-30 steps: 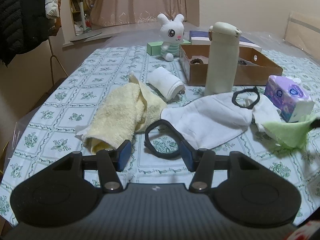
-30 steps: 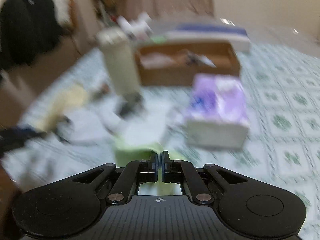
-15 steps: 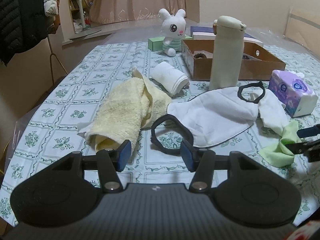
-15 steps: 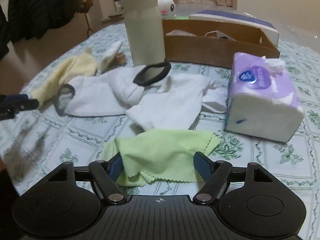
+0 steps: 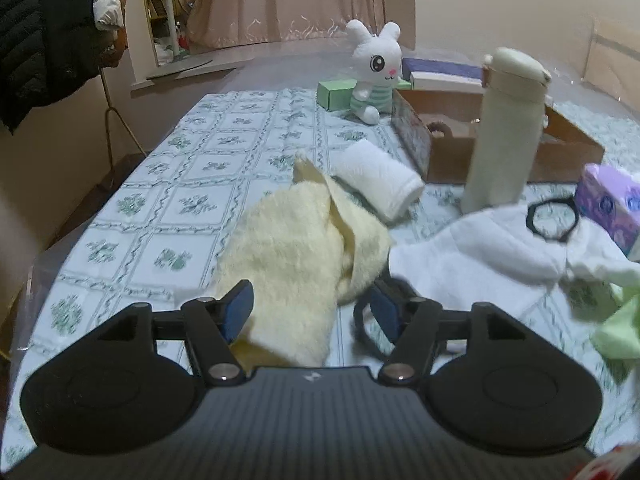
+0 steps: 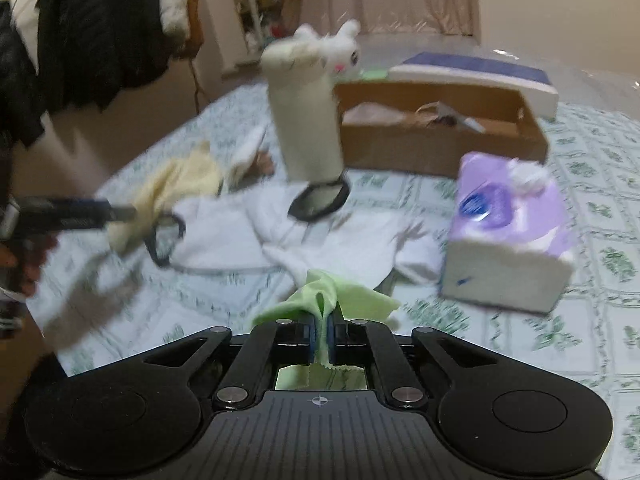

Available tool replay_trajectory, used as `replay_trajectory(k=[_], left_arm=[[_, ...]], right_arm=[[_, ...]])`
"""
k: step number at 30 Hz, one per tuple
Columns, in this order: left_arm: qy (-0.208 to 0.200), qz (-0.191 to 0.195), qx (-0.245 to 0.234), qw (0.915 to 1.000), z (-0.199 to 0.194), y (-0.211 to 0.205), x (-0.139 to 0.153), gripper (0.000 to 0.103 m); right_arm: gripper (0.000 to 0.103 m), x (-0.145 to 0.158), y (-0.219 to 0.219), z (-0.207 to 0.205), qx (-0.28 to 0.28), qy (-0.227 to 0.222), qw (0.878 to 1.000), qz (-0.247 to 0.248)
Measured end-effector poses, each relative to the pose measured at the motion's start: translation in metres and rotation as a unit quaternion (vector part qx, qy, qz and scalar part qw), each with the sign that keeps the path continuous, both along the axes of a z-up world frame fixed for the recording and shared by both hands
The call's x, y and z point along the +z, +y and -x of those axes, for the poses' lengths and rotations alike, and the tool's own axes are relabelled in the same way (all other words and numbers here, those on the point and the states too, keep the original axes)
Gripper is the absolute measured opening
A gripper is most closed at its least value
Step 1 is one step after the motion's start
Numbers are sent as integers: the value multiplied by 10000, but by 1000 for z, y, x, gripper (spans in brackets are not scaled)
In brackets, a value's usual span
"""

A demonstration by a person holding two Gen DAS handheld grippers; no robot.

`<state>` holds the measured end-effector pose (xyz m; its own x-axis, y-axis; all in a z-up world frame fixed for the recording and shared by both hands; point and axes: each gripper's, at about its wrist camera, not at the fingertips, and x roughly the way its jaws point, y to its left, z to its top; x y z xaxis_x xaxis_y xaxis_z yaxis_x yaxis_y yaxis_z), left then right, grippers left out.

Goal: Organize soft objects
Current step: 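Grasp the yellow towel with the left gripper while the right gripper holds the green cloth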

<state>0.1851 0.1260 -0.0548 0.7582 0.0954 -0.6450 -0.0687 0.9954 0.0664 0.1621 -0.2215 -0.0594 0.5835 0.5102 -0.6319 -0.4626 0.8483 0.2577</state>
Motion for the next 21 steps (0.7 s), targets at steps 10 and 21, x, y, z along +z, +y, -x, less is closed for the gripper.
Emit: replay_trajectory(k=[10, 21], left_arm=[[389, 331, -14, 9987, -64, 5, -26, 67], [153, 32, 5, 9999, -55, 14, -29, 15]], right_arm=[[6, 6, -20, -16, -285, 201, 9993, -124], [6, 3, -36, -4, -56, 206, 9992, -337]])
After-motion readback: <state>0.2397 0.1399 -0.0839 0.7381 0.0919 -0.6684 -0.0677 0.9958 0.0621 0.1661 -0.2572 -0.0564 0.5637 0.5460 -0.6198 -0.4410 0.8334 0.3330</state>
